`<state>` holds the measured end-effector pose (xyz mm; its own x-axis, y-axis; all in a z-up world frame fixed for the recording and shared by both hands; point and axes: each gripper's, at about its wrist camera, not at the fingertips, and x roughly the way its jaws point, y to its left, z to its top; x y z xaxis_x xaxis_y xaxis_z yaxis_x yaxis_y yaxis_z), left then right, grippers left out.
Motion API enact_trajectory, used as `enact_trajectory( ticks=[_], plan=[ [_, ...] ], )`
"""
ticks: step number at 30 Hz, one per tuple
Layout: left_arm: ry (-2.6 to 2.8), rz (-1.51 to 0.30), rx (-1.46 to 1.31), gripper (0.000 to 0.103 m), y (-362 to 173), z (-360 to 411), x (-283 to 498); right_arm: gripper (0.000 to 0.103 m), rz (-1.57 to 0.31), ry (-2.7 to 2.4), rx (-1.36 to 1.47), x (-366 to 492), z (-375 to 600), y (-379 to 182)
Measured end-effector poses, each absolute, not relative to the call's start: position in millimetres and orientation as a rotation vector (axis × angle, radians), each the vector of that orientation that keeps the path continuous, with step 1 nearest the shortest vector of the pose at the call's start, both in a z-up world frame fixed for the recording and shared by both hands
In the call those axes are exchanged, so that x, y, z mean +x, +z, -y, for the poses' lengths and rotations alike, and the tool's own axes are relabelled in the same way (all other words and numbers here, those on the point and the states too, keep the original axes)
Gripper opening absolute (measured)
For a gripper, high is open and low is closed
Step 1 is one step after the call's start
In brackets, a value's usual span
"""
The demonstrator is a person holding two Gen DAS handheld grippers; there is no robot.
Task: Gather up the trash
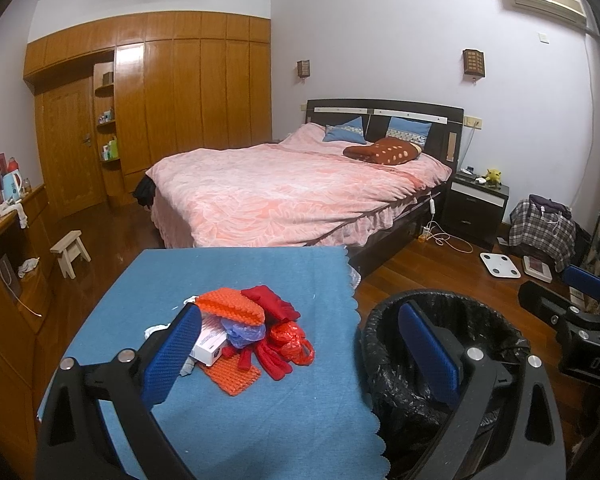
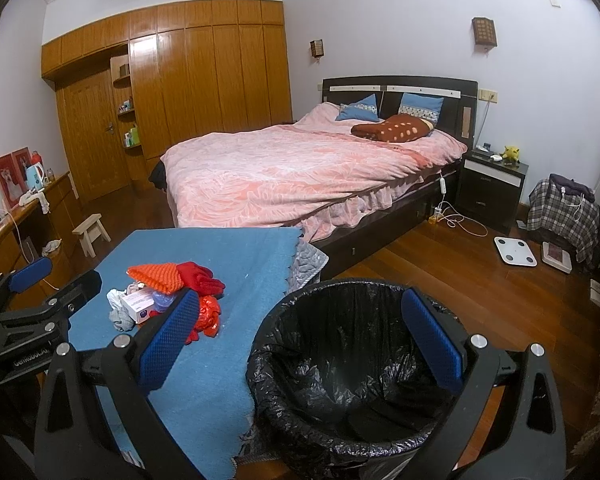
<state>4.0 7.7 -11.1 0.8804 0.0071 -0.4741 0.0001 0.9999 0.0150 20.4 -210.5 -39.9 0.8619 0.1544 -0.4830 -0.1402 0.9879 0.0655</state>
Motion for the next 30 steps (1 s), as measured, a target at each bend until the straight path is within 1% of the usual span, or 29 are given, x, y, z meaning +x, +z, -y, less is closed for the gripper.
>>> enact_trajectory(
  ticks=[30],
  plan=[
    [0.009,-0.497,0.013,0.097,-15.6,-10.5,4.3,0.098,-0.512,0.156,0.027,22.5,204.1,-46.4]
  ],
)
